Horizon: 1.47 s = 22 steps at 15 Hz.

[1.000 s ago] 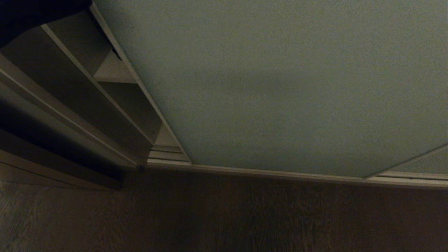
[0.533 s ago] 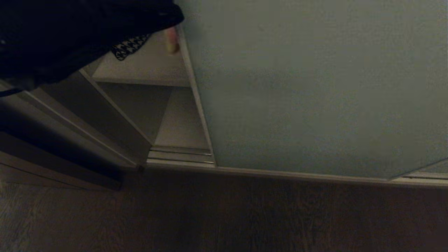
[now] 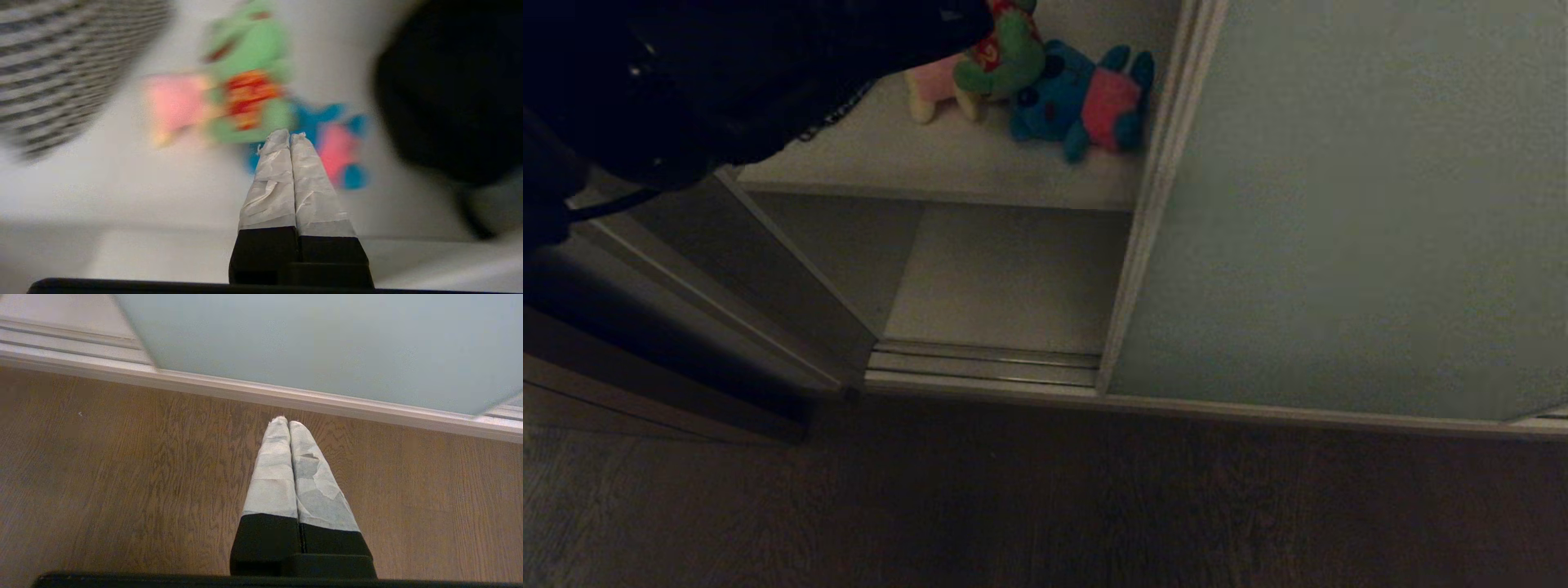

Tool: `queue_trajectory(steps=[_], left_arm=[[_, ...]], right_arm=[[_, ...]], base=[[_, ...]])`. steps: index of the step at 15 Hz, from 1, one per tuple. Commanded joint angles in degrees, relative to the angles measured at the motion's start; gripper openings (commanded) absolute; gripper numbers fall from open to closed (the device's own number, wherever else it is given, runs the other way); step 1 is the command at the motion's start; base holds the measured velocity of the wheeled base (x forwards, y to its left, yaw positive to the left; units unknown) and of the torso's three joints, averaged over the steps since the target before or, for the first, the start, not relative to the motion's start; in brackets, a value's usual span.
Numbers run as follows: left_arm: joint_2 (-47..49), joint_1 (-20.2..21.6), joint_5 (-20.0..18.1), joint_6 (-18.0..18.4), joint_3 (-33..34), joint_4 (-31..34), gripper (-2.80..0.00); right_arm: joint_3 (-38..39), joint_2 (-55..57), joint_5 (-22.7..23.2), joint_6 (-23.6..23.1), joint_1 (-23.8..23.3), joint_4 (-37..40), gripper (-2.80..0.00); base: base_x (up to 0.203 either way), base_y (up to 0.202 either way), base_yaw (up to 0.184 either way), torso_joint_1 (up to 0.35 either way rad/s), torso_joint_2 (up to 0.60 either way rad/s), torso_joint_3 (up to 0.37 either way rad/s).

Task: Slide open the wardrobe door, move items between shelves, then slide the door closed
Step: Open the door

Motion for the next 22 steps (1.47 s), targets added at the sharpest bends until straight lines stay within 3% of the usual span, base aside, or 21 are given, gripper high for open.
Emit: queue_trajectory(steps=[1, 5, 8, 11, 14, 21, 22], left_arm=[[-5.35, 1.15, 1.94, 0.17, 6.23, 0.76, -2.8], [-13.91, 3.89, 6.83, 3.31, 16.6, 2.03, -2.8], [-19.66, 9.27, 7.55, 4.2, 26.67, 2.06, -2.8], [-22.13, 15.2, 7.3, 3.51, 29.64, 2.0, -2.8], [-17.86, 15.04, 4.16, 3.38, 25.13, 2.08, -2.8], [2.64, 15.11, -0.87, 3.4, 0.77, 2.93, -2.8], [5.62, 15.1, -1.06, 3.41, -2.48, 3.15, -2.25]], right_arm=[[0.05, 0.05, 0.0, -0.07, 0.0, 0.0, -2.8], [-0.03, 0.05, 0.0, -0.04, 0.0, 0.0, -2.8], [0.05, 0.05, 0.0, -0.04, 0.0, 0.0, -2.8], [0.04, 0.05, 0.0, -0.06, 0.0, 0.0, -2.8], [-0.04, 0.05, 0.0, -0.12, 0.0, 0.0, -2.8], [0.04, 0.05, 0.0, -0.04, 0.0, 0.0, -2.8], [0.04, 0.05, 0.0, -0.12, 0.0, 0.0, -2.8]], base=[[0.0, 0.0, 0.0, 0.0, 0.0, 0.0], [0.0, 0.0, 0.0, 0.0, 0.0, 0.0], [0.0, 0.0, 0.0, 0.0, 0.0, 0.0], [0.0, 0.0, 0.0, 0.0, 0.0, 0.0], [0.0, 0.0, 0.0, 0.0, 0.0, 0.0], [0.0, 0.0, 0.0, 0.0, 0.0, 0.0], [0.0, 0.0, 0.0, 0.0, 0.0, 0.0]])
